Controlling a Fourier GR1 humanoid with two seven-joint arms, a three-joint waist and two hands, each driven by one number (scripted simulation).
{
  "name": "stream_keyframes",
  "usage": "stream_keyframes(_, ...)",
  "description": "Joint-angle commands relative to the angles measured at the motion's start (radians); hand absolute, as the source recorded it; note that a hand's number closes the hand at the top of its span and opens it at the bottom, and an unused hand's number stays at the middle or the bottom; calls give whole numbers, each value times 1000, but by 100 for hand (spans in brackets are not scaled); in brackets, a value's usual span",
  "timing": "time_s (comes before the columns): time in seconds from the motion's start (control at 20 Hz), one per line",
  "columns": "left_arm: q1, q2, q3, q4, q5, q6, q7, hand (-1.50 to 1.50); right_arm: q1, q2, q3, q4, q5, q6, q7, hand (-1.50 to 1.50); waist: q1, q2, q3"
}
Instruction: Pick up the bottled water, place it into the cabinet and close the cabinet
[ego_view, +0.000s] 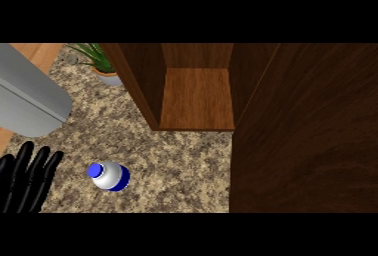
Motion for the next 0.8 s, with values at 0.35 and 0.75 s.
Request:
stream_keyframes(0.35,372,8,-54,-241,79,-96,-37,-150,181,-16,13,-247,-100,41,109,-150,6,1,0)
stream_keyframes(0.75,469,7,4,-185,113,-162,-149,-150,355,-31,-40,-258,-156,144,-13,-150,-6,-1,1)
